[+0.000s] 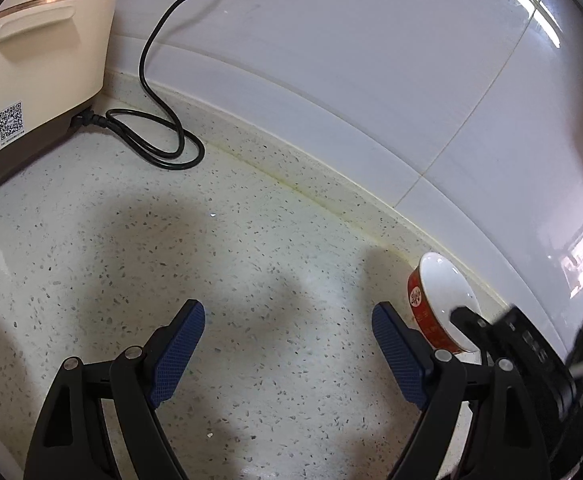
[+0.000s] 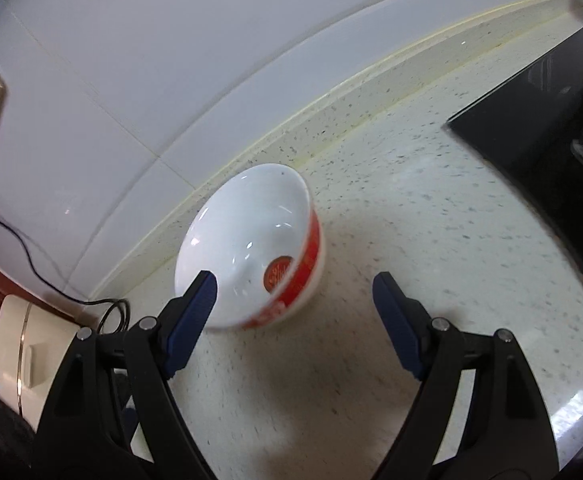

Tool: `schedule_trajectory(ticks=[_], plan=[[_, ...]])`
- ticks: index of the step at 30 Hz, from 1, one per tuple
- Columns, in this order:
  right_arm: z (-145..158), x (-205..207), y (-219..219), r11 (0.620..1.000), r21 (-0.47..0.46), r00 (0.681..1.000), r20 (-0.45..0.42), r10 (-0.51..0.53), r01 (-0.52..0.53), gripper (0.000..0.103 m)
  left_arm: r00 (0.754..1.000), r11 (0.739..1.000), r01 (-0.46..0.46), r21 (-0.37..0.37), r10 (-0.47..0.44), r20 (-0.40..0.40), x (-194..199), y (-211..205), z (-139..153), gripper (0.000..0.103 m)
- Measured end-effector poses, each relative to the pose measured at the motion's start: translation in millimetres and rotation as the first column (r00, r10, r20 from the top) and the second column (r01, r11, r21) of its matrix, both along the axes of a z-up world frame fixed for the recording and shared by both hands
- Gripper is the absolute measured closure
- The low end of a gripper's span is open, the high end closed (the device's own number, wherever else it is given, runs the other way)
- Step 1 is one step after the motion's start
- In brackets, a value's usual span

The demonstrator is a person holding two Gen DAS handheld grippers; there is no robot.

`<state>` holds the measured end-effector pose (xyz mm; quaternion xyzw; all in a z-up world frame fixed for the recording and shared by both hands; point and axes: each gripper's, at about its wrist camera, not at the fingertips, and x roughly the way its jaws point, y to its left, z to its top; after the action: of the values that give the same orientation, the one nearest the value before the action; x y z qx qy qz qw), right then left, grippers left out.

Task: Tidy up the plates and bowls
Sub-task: 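Move both grippers to the red-banded bowl and grasp its rim, then lift the red-banded bowl and carry it over the nested bowls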

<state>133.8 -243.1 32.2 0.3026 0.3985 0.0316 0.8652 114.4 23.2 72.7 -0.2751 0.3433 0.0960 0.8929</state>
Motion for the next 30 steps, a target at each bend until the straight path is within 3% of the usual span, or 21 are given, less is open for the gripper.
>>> schedule_trajectory(ticks=[2, 3, 4, 5, 7, 10, 13, 18, 21, 23, 26, 30], plan=[[-2, 9, 6, 1.0, -0.006, 0.999, -0.032, 0.011, -0.011, 0.022, 1.0, 1.0, 0.014, -0.005, -0.014, -0.002, 1, -2, 0, 0.016], [-4, 10, 10, 1.0, -0.01, 0.999, -0.045, 0.023, -0.023, 0.028, 1.0, 1.0, 0.022, -0.005, -0.022, -0.005, 2, -3, 0, 0.016], [-5, 12, 14, 0.999, -0.019, 0.997, -0.063, 0.036, -0.038, 0.042, 1.0, 1.0, 0.028, -0.006, -0.028, -0.007, 3, -4, 0, 0.016], [-4, 12, 17, 0.999, -0.03, 0.997, -0.072, 0.038, -0.04, 0.045, 0.999, 0.999, 0.037, -0.009, -0.037, -0.008, 4, -5, 0, 0.016], [-4, 9, 20, 0.997, -0.071, 0.996, -0.085, 0.033, -0.039, 0.061, 0.998, 0.998, 0.057, -0.031, -0.057, -0.013, 7, -4, -2, 0.017], [-6, 5, 18, 0.994, -0.065, 0.99, -0.113, 0.08, -0.088, 0.077, 0.995, 0.994, 0.093, -0.057, -0.094, -0.017, 11, -4, -5, 0.016], [-5, -5, 15, 0.989, -0.046, 0.983, -0.128, 0.131, -0.138, 0.083, 0.992, 0.988, 0.125, -0.085, -0.127, -0.015, 14, -4, -6, 0.016], [0, -40, 13, 0.972, -0.015, 0.964, -0.133, 0.229, -0.233, 0.086, 0.972, 0.973, 0.2, -0.112, -0.212, -0.103, 24, -12, -16, 0.017], [-2, -59, 13, 0.967, -0.022, 0.96, -0.125, 0.249, -0.254, 0.085, 0.958, 0.97, 0.233, -0.062, -0.241, -0.154, 25, -22, -15, 0.018], [-1, -71, 14, 0.963, -0.015, 0.957, -0.112, 0.267, -0.271, 0.083, 0.95, 0.964, 0.256, -0.075, -0.265, -0.166, 25, -26, -15, 0.018], [-1, -80, 14, 0.964, -0.022, 0.961, -0.092, 0.262, -0.265, 0.081, 0.946, 0.966, 0.259, -0.018, -0.257, -0.2, 25, -32, -16, 0.018], [2, -92, 15, 0.969, -0.029, 0.967, -0.077, 0.242, -0.245, 0.071, 0.935, 0.961, 0.276, -0.005, -0.269, -0.229, 25, -35, -17, 0.017]])
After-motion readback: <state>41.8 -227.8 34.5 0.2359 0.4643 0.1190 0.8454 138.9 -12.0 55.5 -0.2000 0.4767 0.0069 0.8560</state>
